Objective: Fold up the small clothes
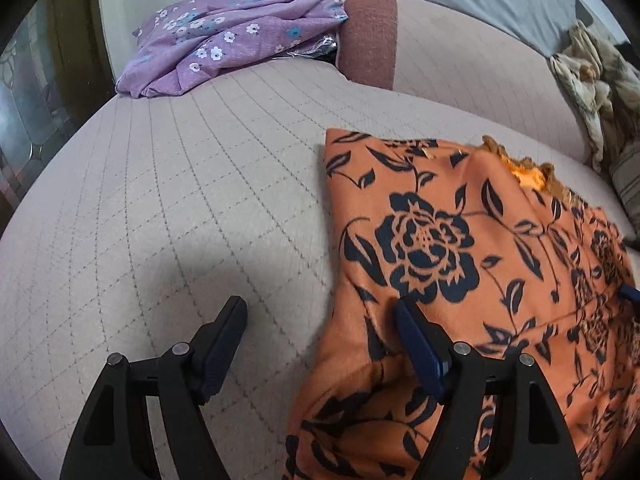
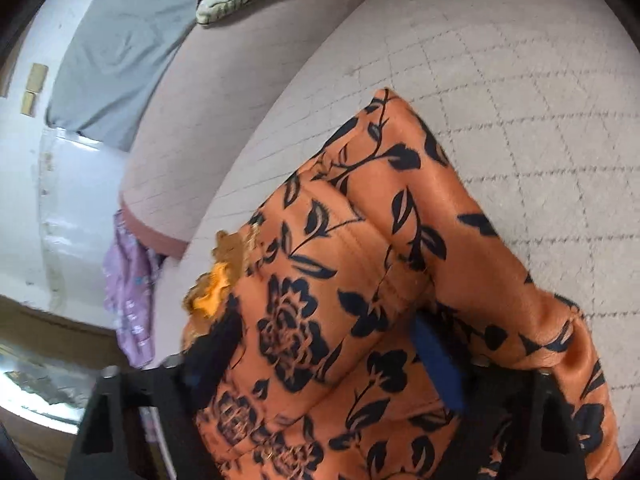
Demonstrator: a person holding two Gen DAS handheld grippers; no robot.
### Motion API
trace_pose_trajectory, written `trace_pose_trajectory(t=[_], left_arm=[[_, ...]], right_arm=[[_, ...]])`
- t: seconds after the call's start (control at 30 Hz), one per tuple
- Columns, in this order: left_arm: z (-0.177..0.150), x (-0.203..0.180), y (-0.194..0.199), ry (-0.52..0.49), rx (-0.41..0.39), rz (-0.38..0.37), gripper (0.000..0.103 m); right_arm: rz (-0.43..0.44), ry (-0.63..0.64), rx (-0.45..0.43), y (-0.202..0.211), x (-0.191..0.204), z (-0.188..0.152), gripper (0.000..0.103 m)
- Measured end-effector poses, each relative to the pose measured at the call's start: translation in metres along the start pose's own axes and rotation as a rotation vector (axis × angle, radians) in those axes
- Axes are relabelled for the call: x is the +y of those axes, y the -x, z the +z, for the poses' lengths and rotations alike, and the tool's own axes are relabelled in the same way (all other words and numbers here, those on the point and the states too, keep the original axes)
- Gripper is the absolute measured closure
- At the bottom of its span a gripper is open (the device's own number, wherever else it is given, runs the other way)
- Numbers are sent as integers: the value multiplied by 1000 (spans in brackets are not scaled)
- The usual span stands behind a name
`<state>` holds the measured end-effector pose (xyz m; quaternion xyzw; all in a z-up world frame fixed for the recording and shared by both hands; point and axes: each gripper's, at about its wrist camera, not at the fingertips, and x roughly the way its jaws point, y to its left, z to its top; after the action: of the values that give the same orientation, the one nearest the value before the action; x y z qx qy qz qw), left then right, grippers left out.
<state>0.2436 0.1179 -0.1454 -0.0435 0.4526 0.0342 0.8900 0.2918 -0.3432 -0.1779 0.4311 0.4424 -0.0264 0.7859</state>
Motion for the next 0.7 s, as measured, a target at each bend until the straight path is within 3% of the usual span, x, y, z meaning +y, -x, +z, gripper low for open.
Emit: trace_pose_trajectory(t=[0.03,0.07,0.1,0.17,0.33,0.43,0.5,0.57,0.6,0.67,0.7], left_arm=[[0,2,1,6,7,0,26],[0,2,0,6,7,3,26],[1,1,-1,-1,7,9,25],[2,-1,-2,-6,9,15,25],[6,-1,1,11,8,33,25],[7,-4,12,10,-47,41,25],[6,-5,20,5,-82,46,24],[7,-8,21,-3,-98,50,22],[7,-10,17,-16,-79,59,22],[3,-15,0,-60,-1,94,21],[2,-16,-4,-67,13,96,20]], right_arm=[[-25,13,-2,-6,8,1,52],[-62,38,7,-11,13,4,80],[-87,53,16,-15,15,5,87],[-131,106,1,-14,26,7,94],[-248,451,-225,42,87,-24,95],[-327,442,-175,28,61,-34,94],[-305,345,-71,14,25,-37,87],[-273,330,-54,15,11,-41,80],[-281,353,-69,21,14,-42,60],[-287,382,-114,37,22,-41,29],[-274,397,-164,49,30,-39,29]])
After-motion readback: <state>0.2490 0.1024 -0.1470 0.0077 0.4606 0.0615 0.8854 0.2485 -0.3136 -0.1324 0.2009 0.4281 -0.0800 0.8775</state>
